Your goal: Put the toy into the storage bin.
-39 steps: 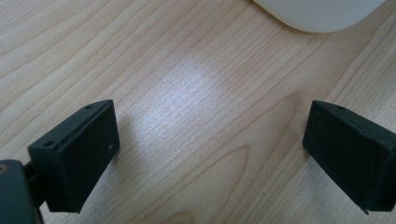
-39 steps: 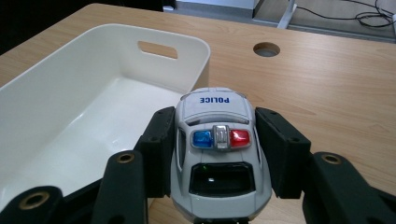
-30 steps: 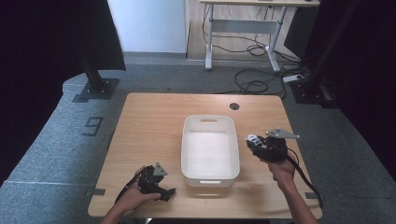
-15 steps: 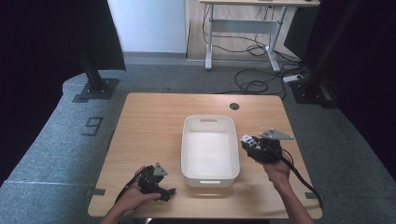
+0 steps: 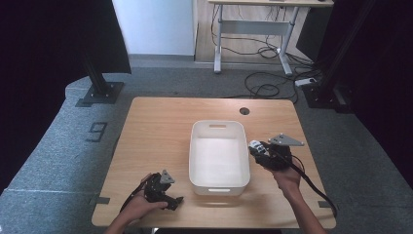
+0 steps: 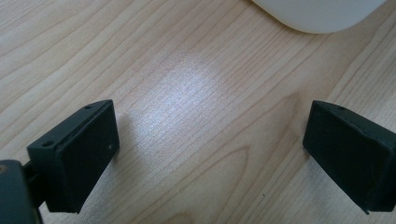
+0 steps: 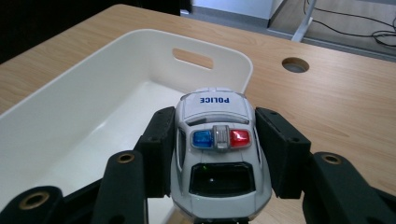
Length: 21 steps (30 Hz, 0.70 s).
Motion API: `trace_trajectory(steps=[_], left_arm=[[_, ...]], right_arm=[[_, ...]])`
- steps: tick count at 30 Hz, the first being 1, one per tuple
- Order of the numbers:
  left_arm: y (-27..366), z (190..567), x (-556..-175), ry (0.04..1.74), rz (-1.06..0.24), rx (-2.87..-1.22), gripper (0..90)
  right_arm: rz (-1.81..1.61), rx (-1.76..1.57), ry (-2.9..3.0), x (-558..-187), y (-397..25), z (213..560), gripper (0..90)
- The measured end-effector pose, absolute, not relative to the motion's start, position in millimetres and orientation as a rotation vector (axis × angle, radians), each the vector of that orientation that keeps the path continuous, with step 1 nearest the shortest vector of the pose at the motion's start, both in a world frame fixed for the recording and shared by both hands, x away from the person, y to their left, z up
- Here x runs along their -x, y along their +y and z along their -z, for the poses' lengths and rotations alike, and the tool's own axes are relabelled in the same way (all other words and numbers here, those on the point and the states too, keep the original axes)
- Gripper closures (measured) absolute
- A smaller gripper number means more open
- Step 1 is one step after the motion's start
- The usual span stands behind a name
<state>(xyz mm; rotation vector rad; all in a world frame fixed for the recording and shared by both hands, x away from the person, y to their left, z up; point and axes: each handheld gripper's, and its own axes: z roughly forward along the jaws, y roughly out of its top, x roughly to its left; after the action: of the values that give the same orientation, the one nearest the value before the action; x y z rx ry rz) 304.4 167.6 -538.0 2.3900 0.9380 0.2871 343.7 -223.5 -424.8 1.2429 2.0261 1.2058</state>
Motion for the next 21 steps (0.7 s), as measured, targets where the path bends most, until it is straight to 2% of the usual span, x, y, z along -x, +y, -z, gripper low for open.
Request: trace_trajectory(steps=[21], left_arm=[[168, 538, -305, 0.937, -0.286, -2.388, 3.7]], right_arm=[[-1.239, -1.208, 2.038, -342, -211, 419, 50.2]])
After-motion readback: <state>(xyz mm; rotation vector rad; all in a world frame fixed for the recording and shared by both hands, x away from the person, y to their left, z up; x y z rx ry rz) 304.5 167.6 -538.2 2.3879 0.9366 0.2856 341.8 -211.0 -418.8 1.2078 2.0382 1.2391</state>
